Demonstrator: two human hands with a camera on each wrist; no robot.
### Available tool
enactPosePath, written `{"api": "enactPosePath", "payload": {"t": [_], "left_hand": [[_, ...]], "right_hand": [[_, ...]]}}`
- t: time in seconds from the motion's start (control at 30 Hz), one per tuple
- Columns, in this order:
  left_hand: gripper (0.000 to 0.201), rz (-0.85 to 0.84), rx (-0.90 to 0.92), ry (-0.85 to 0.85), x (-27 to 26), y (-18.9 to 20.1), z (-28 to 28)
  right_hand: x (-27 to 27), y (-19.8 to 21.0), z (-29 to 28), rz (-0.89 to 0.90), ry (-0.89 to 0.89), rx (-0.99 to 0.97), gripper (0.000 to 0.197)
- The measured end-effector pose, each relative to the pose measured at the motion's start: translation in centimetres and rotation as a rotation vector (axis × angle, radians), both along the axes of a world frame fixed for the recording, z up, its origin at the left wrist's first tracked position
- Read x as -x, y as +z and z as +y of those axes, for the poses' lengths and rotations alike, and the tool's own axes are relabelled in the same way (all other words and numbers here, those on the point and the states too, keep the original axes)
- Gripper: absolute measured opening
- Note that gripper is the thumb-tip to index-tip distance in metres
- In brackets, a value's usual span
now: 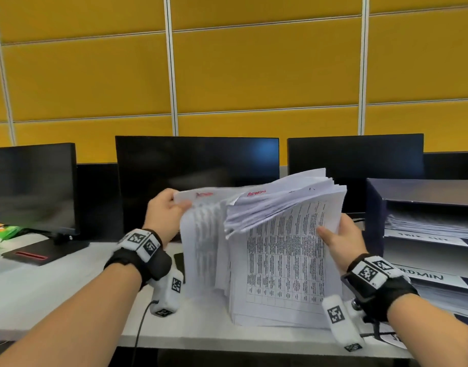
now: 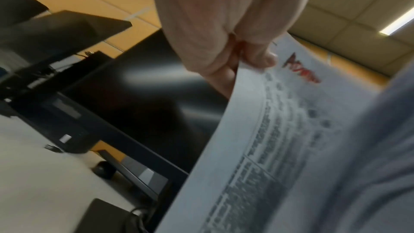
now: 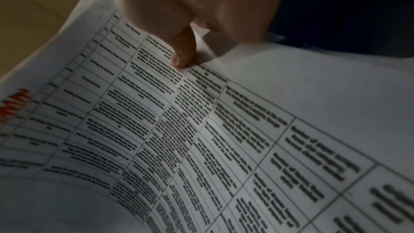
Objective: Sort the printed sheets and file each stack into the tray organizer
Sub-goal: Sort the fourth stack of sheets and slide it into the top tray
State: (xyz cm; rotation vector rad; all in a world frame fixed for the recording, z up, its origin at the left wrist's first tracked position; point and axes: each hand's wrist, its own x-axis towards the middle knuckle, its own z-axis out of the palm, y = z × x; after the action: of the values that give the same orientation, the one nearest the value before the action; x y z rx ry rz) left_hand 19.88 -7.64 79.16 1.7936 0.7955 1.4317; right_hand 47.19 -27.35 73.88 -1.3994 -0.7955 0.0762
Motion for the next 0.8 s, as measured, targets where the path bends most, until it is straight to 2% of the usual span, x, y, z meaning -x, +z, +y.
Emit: {"api": "enactPosePath", "payload": {"t": [0.17,0.3,0.4,0.47,0.53,0.6,0.67,0.73,0.8], "left_hand": [[0.009,0.017,0.078,-0.235,-3.8,-0.9,-1.3],[0.028,-0.013,0.207,-0.399,-5.4,-1.9,-1.6],[0.036,0.013,0.290,-0.513,-5.6,-3.5,-1.4],[0.030,0.124,0.270,-0.496,-5.6,-4.5,-1.1],[0.035,0.254,0.203,-0.504,-5.7,-5.3,-1.1],[0.044,0.290,0.149,-0.509,-6.0,-5.5,-1.7],[0.039,0.194,0.084,-0.433,-6.8,-5.0,-2.7],[0.024,0.087,-0.004,-0.328,-7.9,-4.1,-3.9],[0.022,0.048,-0.036,-0.303,-8.7,-3.5,-4.9]], "right_hand": [[0.3,-0.2,1.1,0.000,0.031,-0.012,0.022],[-0.1,-0.7,1.7,-0.017,0.084,0.019,0.025],[-0.6,-1.1,2.2,-0.003,0.037,0.002,0.026],[-0.8,-1.4,2.3,0.001,-0.001,-0.006,0.028],[-0.9,-1.6,2.4,0.009,-0.024,-0.004,0.029],[-0.5,-1.4,2.5,0.016,-0.025,-0.027,0.028],[0.3,-0.9,2.8,0.020,-0.027,-0.091,0.027],[1.2,-0.3,3.0,0.022,-0.037,-0.169,0.026],[1.9,0.2,3.0,-0.018,-0.021,-0.183,0.029]]}}
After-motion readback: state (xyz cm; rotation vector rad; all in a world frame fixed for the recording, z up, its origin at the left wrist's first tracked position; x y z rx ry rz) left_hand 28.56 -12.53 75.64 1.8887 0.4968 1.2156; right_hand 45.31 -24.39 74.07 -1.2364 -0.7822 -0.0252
